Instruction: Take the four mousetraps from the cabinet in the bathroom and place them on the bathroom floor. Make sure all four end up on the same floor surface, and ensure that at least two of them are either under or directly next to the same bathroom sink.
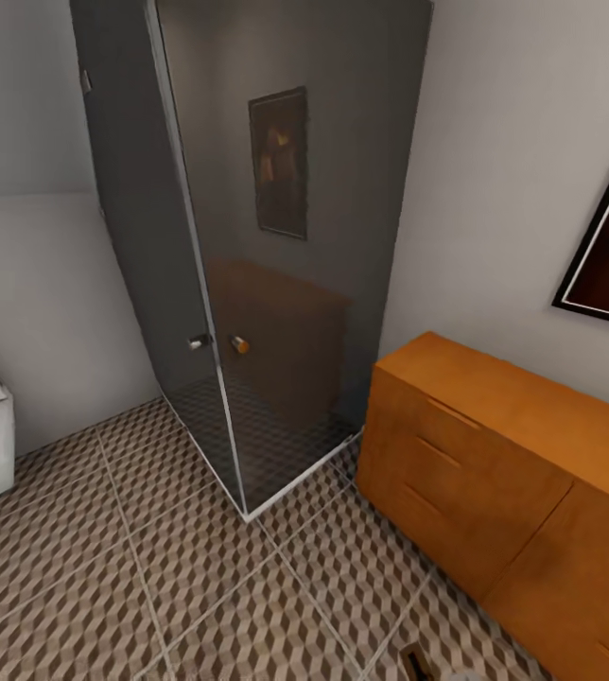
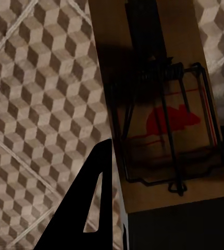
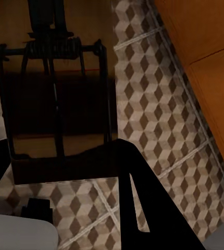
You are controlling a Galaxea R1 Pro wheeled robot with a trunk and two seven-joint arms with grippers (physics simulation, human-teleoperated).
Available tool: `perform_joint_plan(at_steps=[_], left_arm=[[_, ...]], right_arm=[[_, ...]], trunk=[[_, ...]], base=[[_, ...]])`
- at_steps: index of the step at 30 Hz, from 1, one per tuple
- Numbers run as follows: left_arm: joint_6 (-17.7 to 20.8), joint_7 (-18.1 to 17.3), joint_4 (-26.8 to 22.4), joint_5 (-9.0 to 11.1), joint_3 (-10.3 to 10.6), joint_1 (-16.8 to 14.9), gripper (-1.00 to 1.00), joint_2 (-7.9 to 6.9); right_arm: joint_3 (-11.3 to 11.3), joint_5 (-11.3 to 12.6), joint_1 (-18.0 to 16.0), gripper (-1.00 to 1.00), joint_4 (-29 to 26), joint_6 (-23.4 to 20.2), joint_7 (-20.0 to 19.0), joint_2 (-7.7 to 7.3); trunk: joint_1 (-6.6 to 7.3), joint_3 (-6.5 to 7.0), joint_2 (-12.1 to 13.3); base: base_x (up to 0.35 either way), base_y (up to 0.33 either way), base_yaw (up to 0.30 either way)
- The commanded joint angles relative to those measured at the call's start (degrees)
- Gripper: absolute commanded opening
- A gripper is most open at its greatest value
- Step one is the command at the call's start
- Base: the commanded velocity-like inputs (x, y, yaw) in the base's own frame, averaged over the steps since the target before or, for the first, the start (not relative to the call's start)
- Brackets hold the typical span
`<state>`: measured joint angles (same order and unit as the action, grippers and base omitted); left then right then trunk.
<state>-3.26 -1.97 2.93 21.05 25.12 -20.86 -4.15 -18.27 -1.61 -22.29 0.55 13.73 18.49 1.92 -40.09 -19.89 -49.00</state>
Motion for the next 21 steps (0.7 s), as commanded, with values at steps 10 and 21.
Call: perform_joint_plan(at_steps=[10, 21], left_arm=[[-0.35, 0.03, 0.23, 0.31, 0.45, -0.08, -1.00, 0.03], [-0.34, 0.03, 0.23, 0.31, 0.45, -0.07, -1.00, 0.03]], right_arm=[[-0.19, 0.02, -0.03, -1.00, 0.07, 0.16, -0.18, -0.02], [-0.19, 0.03, -0.03, -1.00, 0.07, 0.16, -0.21, -0.04]], trunk=[[-0.01, 0.02, -0.05], [-0.01, 0.45, -0.05]], base=[[0.000, 0.000, 0.138], [0.000, 0.000, 0.254]])
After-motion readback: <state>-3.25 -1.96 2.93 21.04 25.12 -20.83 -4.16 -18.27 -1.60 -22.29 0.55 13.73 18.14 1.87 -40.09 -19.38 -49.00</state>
